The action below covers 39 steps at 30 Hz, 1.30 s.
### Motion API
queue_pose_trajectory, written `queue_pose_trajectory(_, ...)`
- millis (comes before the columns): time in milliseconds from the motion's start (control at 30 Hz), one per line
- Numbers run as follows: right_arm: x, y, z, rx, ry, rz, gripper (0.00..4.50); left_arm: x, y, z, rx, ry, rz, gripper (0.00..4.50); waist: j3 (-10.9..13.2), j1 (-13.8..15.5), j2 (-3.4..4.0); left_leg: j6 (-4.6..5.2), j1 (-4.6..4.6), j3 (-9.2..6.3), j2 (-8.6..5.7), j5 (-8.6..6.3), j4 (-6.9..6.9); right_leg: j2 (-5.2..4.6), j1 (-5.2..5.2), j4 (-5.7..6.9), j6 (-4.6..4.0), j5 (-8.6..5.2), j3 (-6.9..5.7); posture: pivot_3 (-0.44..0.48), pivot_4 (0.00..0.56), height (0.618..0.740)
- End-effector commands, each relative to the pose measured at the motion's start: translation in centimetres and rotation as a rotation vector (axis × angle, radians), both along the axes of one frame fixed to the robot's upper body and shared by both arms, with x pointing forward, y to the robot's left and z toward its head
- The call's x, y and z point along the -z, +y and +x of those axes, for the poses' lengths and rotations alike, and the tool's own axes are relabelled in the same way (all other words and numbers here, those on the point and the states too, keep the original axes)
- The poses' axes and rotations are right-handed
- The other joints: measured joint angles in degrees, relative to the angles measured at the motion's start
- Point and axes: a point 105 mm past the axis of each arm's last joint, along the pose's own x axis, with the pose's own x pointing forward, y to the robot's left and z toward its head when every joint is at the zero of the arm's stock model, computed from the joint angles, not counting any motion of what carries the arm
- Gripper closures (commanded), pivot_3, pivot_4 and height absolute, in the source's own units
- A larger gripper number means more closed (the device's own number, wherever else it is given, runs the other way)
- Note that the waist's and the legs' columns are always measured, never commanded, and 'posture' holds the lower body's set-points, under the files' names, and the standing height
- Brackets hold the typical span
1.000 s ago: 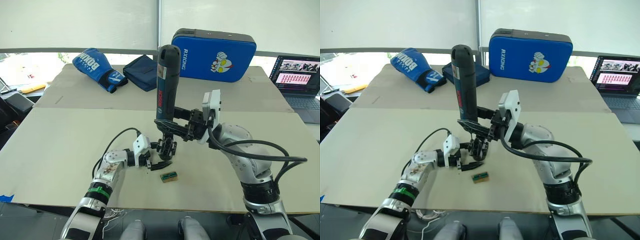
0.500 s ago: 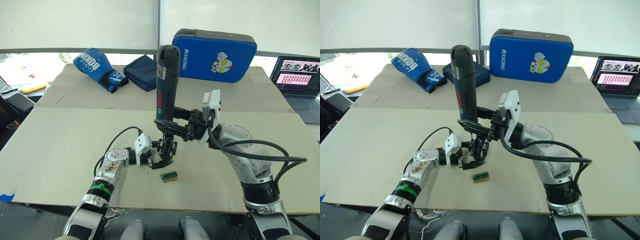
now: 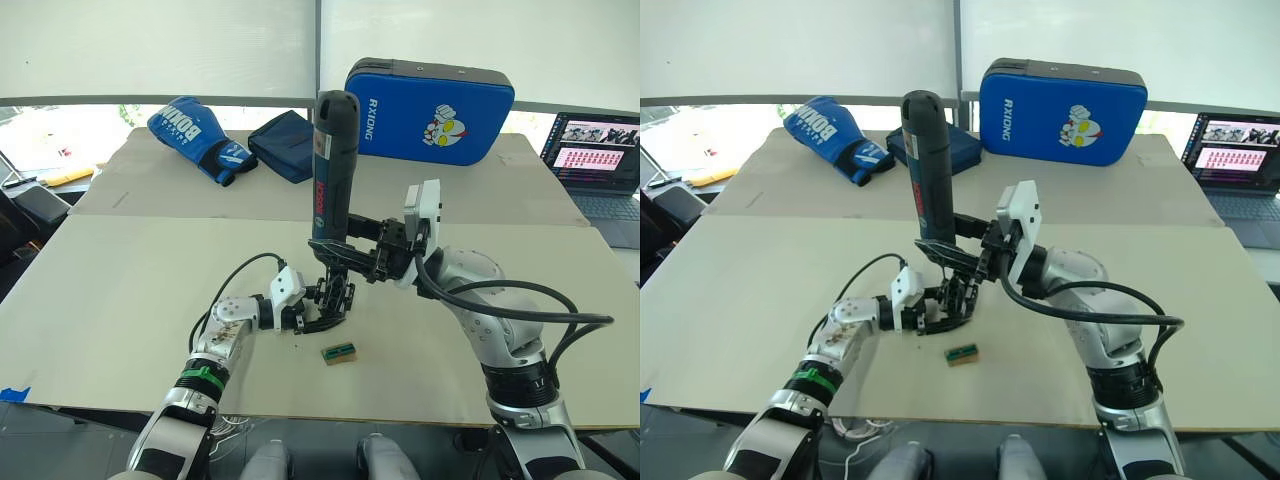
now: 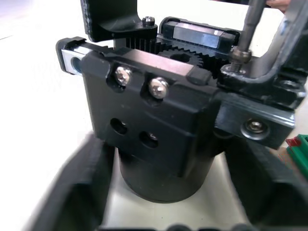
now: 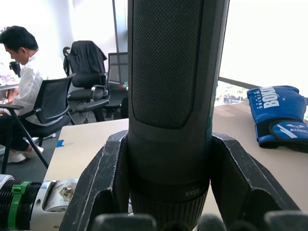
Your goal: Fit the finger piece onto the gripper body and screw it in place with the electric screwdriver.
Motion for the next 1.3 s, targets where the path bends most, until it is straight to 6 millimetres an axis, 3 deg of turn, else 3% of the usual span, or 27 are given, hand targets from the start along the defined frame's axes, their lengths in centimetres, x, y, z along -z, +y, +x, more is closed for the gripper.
queue_pose_trajectory(33,-0.9,0.2,-0.8,-0.015,-0.054,0.013,2.57,0.3,-0.5,-0.3,0.028,0.004,0.021,1.17,0.0,0.0,0.0,0.0,0.0,0.0,0.0,0.0,0.0,0.0,0.0,0.0,0.0,0.0,0.0,0.0,0.15,0.74)
queue_pose_trajectory(600,-0.4,0.3,-0.7,-0.015,-0.044,0.005,2.57,0.5,-0.6,-0.4,0.022,0.005,0.034,1.17,-0.1,0.0,0.0,0.0,0.02,0.0,0.0,0.0,0.0,0.0,0.02,0.0,0.0,0.0,0.0,0.0,0.15,0.74)
queue_pose_trajectory(700,-0.3,0.3,-0.7,-0.015,-0.041,0.003,2.57,0.6,-0.7,-0.4,0.02,0.006,0.034,1.97,-0.1,0.0,0.0,0.0,0.03,0.0,0.0,0.0,0.0,0.0,0.03,0.0,0.0,0.0,0.0,0.0,0.15,0.74)
queue_pose_trajectory(1300,1.9,1.0,-0.1,0.004,0.03,-0.077,2.57,0.7,-0.7,-0.4,0.006,-0.009,0.041,1.97,-0.2,0.1,-0.02,0.0,0.14,0.0,0.0,0.0,0.0,0.0,0.13,0.0,0.0,0.0,0.0,0.0,0.15,0.74)
